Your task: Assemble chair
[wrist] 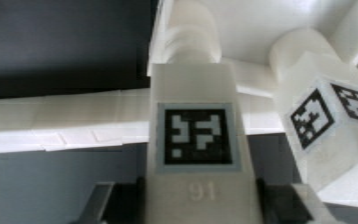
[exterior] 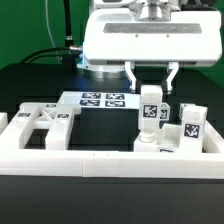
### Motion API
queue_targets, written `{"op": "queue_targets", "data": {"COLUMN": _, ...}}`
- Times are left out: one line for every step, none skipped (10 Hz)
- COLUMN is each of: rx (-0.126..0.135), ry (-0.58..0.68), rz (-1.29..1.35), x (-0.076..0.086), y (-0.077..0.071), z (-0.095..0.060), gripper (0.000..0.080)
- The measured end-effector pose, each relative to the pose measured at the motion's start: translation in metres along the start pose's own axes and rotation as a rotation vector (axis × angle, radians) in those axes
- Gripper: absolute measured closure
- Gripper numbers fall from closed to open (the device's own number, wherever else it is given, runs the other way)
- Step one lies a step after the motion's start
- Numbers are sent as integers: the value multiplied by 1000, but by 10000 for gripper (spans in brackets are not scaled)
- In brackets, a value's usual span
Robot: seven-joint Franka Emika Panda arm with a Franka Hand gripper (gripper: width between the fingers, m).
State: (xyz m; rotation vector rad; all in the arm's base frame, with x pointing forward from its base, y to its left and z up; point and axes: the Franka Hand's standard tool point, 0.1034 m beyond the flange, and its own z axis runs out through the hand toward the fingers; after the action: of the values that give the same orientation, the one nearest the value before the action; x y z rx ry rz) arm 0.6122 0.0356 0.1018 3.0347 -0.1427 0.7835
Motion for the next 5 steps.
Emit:
{"op": "queue_targets", "data": {"rx": -1, "ry": -3, "rz": -1, "x": -1, "y": 0, "z": 1, "gripper": 515}}
{"op": "queue_targets", "data": {"rx": -2, "ry": -6, "rz": -1, "x": -3, "y": 1, "z": 3, "gripper": 515}}
{"op": "queue_targets", "data": {"rx": -3, "ry": -11, "rz": -2, "x": -6, "y": 1, "z": 5, "gripper": 515}}
{"op": "queue_targets", "data": {"rx": -5, "ry": -11, "rz": -4, "x": -7, "y": 1, "z": 8, "gripper": 515}}
{"op": "queue_targets", "data": {"rx": -6, "ry": -5, "rz": -7, "x": -8, "y": 0, "z": 9, "gripper": 515}}
